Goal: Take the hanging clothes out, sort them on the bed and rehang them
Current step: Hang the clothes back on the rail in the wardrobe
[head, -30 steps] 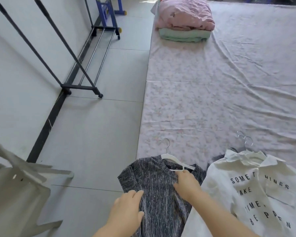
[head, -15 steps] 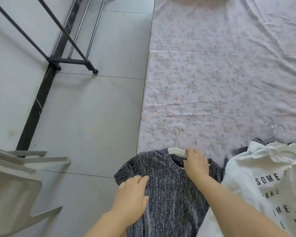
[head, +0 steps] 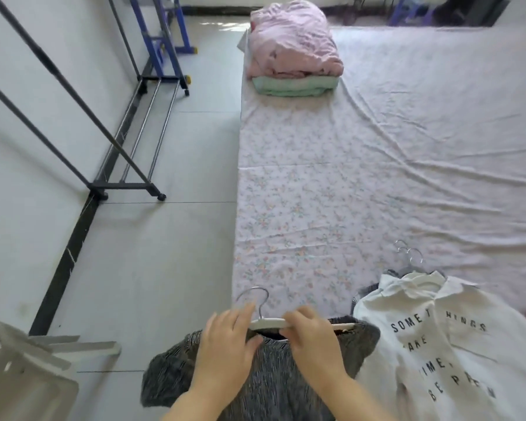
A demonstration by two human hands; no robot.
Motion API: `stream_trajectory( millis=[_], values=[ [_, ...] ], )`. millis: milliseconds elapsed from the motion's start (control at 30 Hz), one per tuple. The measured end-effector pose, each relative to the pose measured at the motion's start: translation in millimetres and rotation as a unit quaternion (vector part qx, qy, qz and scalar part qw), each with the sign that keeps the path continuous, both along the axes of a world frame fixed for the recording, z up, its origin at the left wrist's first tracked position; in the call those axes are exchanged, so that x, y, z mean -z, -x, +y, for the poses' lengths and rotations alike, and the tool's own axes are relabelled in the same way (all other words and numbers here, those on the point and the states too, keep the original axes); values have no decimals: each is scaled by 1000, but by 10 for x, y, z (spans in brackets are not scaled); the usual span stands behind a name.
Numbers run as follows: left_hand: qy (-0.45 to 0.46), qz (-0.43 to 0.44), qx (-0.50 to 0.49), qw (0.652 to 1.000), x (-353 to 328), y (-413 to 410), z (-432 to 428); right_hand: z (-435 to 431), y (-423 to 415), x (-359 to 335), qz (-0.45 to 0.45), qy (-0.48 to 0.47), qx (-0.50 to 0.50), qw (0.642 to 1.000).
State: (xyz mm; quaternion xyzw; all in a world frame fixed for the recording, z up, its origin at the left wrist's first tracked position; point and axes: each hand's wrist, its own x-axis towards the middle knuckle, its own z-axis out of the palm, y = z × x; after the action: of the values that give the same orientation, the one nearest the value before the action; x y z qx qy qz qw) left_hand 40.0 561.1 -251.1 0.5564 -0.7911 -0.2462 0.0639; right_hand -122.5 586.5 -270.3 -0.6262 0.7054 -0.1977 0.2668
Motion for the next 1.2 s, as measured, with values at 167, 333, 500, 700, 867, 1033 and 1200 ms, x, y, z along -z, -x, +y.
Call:
stream_trajectory(
  millis=[167,333,500,700,867,1033,1200],
  values=[
    [45,66,7,997,-573,-106,128,255,-98,-764,22,43,37,998],
    [100,160,110,976,-1043,-5,145,720,-31,-1453,76,121,91,985],
    [113,223,258,933,-1589,280,180,1277,-30,-1974,164,186,185,951],
    [150,268,401,863,-2062,779,496,2116,-71,-2477,208,238,344,884],
    [150,319,500,791,-2409,1125,1190,3016,-191,-2846,296,217,433,823],
    [173,361,592,699,-2765,1315,2281,4164,-495,-3153,348,205,538,740],
    [191,393,681,588,-3064,1225,3804,5565,-1123,-3364,408,129,625,653]
  ],
)
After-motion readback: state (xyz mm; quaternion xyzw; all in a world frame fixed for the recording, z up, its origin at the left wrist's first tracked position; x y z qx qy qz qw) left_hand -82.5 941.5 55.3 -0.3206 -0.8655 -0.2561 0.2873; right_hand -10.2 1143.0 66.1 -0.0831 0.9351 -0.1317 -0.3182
